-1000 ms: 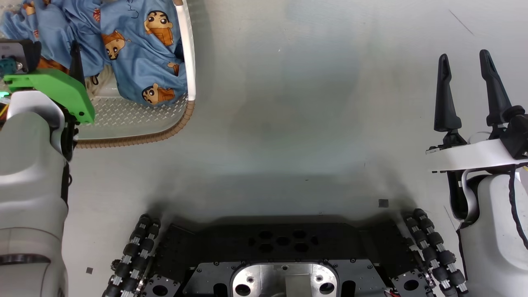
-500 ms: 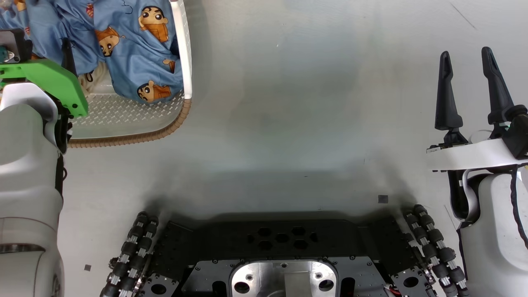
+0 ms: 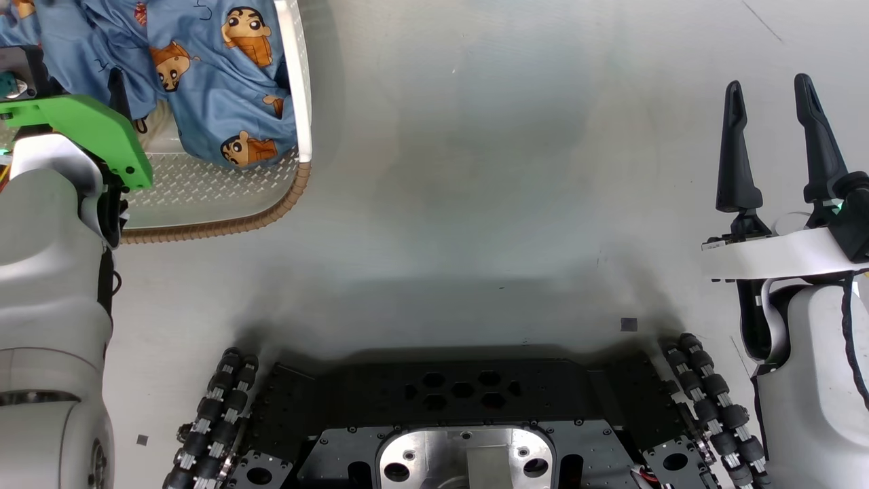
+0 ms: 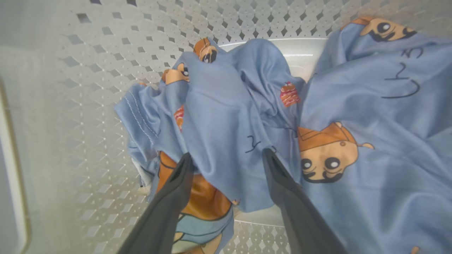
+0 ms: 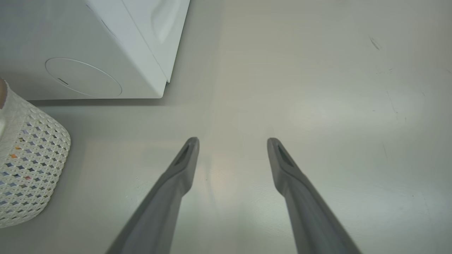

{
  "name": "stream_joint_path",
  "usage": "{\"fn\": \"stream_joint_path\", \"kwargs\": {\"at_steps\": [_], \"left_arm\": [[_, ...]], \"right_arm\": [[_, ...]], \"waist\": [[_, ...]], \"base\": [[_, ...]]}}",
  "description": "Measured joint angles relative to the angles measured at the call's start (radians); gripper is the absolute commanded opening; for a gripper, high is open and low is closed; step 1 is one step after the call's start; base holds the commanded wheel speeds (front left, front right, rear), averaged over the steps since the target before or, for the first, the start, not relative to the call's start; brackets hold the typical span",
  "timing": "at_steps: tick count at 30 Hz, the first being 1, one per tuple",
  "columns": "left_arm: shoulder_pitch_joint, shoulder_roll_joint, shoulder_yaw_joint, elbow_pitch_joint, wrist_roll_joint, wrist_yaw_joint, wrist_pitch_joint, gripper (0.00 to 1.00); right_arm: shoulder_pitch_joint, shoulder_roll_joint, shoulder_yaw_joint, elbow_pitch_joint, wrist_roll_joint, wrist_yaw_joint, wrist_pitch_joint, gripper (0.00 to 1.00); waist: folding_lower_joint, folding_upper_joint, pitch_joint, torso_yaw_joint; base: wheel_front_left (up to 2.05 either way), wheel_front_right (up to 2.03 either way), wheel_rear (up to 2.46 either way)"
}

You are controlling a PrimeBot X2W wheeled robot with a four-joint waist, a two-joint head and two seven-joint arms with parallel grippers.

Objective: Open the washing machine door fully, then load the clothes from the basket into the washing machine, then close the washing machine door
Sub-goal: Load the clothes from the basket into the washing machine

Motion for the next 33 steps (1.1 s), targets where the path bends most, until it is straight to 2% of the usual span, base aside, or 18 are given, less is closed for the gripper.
{"fn": "stream_joint_path", "kwargs": {"at_steps": [21, 22, 23, 24, 33], "left_arm": [[-0.044, 0.017, 0.002, 0.055, -0.003, 0.003, 0.01, 1.0], [-0.044, 0.017, 0.002, 0.059, -0.003, 0.003, 0.01, 0.85], [-0.046, 0.017, 0.003, 0.064, -0.003, 0.003, 0.015, 0.18], [-0.047, 0.017, 0.004, 0.065, -0.006, 0.003, 0.017, 0.0], [-0.054, -0.005, 0.007, 0.081, -0.015, 0.002, -0.018, 0.0]], "right_arm": [[0.002, 0.004, -0.003, -0.024, 0.0, 0.0, 0.0, 1.0], [0.002, 0.004, -0.003, -0.024, 0.0, 0.0, 0.0, 1.0], [0.002, 0.004, -0.003, -0.024, 0.0, 0.0, 0.0, 1.0], [0.002, 0.004, -0.004, -0.024, 0.0, 0.0, 0.0, 1.0], [0.0, 0.004, -0.014, -0.025, 0.0, 0.0, 0.0, 1.0]], "waist": [[-0.0001, 0.0, 0.026, -0.018], [-0.0001, 0.0, 0.027, -0.018], [-0.0001, 0.0, 0.028, -0.018], [-0.0001, 0.0, 0.029, -0.018], [-0.0001, 0.0, 0.008, -0.015]], "base": [[0.0, 0.0, 0.0], [0.0, 0.0, 0.0], [0.0, 0.0, 0.0], [0.0, 0.0, 0.0], [0.0, 0.0, 0.0]]}}
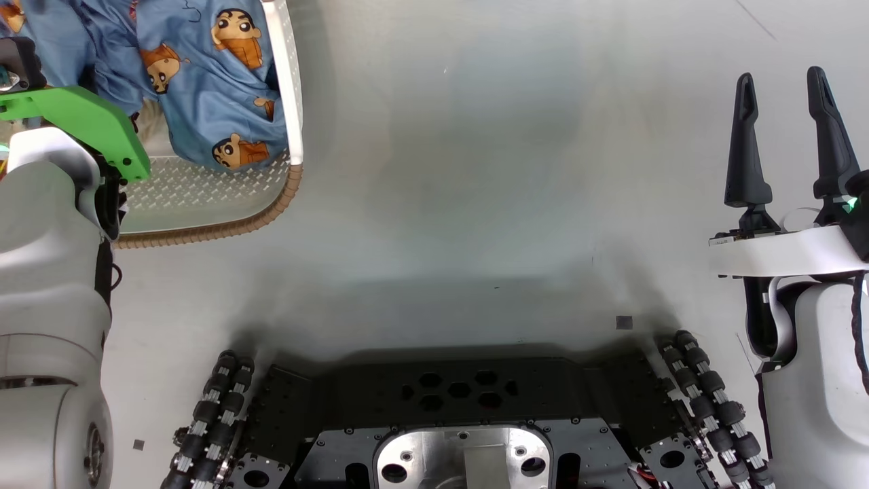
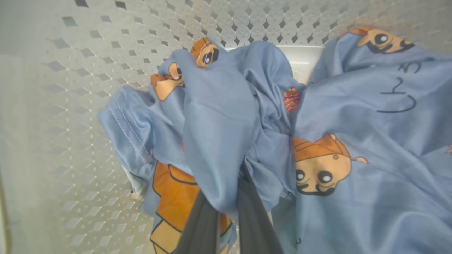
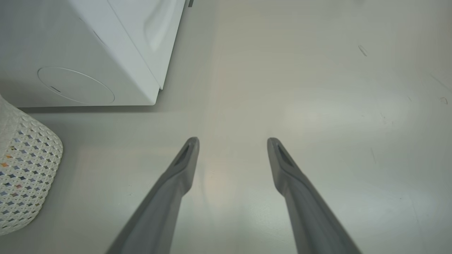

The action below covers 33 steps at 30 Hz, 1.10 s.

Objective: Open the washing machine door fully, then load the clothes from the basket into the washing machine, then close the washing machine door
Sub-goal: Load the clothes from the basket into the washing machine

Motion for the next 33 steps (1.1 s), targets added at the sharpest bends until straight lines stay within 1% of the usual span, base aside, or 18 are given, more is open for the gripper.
{"fn": "stream_joint_path", "kwargs": {"at_steps": [8, 14, 26, 33], "left_arm": [[0.004, -0.006, -0.005, 0.0, -0.001, -0.018, -0.068, 0.0], [0.039, -0.017, -0.007, -0.001, -0.012, -0.026, -0.114, 0.0], [0.133, -0.043, -0.002, -0.018, -0.026, -0.036, -0.137, 0.0], [0.184, -0.06, -0.005, -0.051, -0.026, -0.044, -0.143, 0.0]], "right_arm": [[-0.012, -0.007, -0.008, 0.004, 0.0, 0.001, 0.0, 1.0], [-0.027, -0.008, -0.014, 0.024, 0.0, 0.002, 0.0, 1.0], [-0.037, -0.008, -0.02, 0.083, 0.002, 0.013, 0.0, 1.0], [-0.037, -0.021, -0.025, 0.117, 0.002, 0.019, 0.0, 1.0]], "waist": [[0.0, 0.0, -0.048, 0.008], [0.0, 0.0, -0.099, 0.015], [0.0, 0.0, -0.242, 0.031], [0.0, 0.0, -0.327, 0.044]], "base": [[0.0, 0.0, 0.0], [0.0, 0.0, 0.0], [0.0, 0.0, 0.0], [0.0, 0.0, 0.0]]}}
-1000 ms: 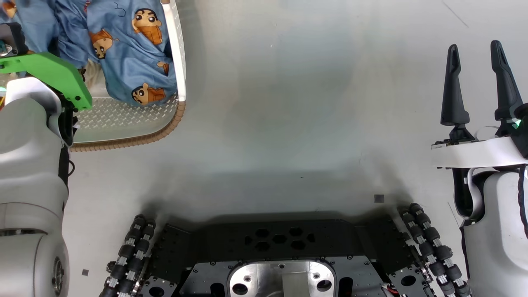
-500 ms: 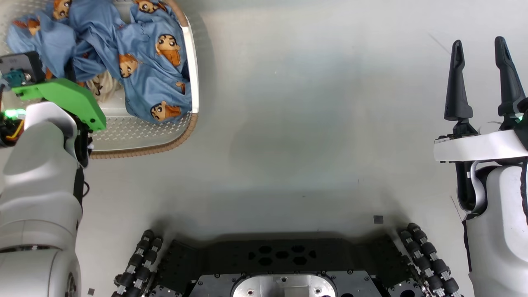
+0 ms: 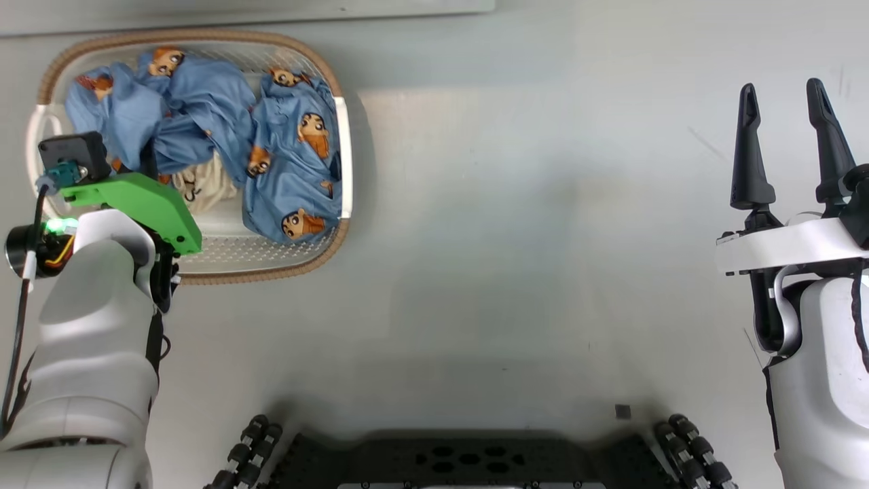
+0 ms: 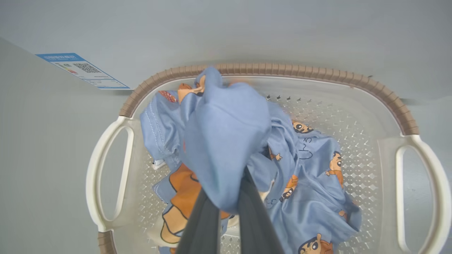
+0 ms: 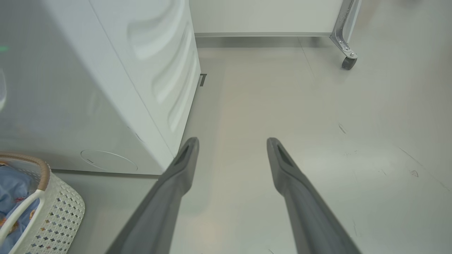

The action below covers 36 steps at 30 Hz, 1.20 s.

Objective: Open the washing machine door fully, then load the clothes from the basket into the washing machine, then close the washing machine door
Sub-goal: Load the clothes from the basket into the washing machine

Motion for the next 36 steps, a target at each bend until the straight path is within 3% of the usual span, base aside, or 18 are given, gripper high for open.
{"fn": "stream_joint_path", "kwargs": {"at_steps": [36], "left_arm": [[0.357, -0.031, 0.059, -0.533, 0.005, -0.01, 0.0, 0.0]], "right_arm": [[0.109, 0.018, -0.004, 0.107, 0.024, 0.017, 0.0, 1.0]], "waist": [[0.0, 0.0, -0.427, 0.036]], "base": [[0.0, 0.0, 0.0]]}}
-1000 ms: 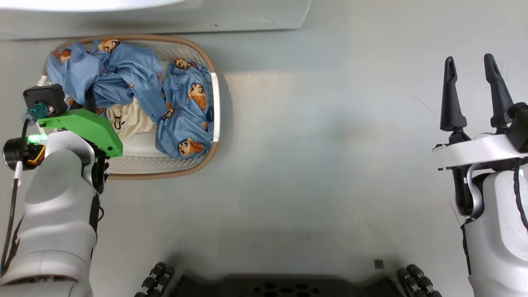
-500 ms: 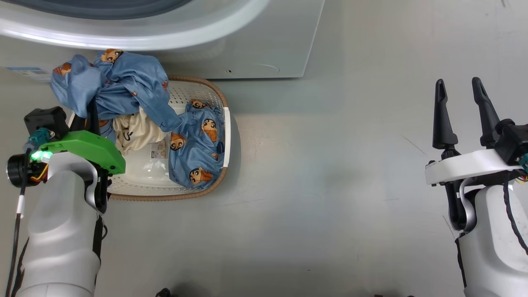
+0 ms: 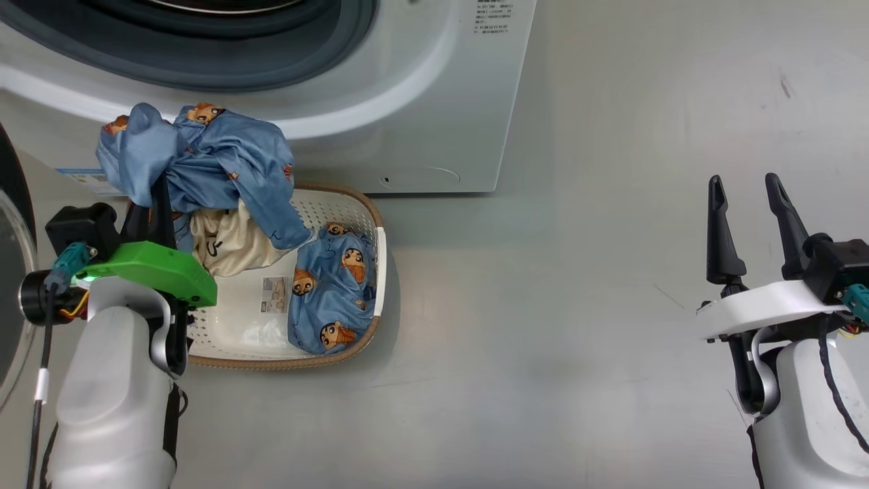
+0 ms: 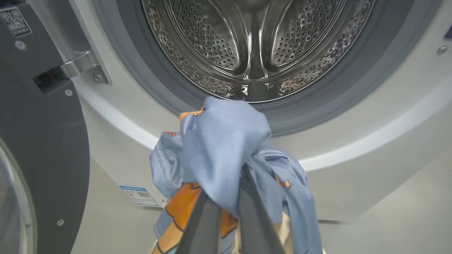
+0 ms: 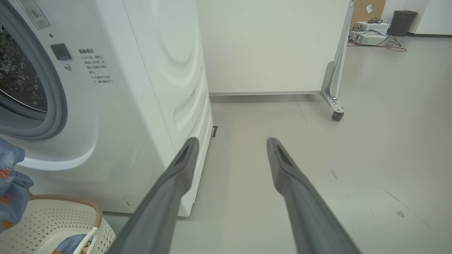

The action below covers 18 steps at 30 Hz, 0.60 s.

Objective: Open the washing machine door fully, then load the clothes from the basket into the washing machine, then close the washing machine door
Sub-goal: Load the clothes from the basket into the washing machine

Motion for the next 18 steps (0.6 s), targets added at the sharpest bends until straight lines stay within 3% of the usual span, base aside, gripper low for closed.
{"fn": "stream_joint_path", "kwargs": {"at_steps": [18], "left_arm": [[0.203, 0.012, 0.017, -0.208, 0.022, 0.0, 0.0, 0.0]], "right_arm": [[0.078, 0.003, 0.004, 0.016, 0.0, 0.0, 0.0, 1.0]], "waist": [[0.0, 0.0, -0.182, -0.019]], "base": [[0.0, 0.0, 0.0]]}}
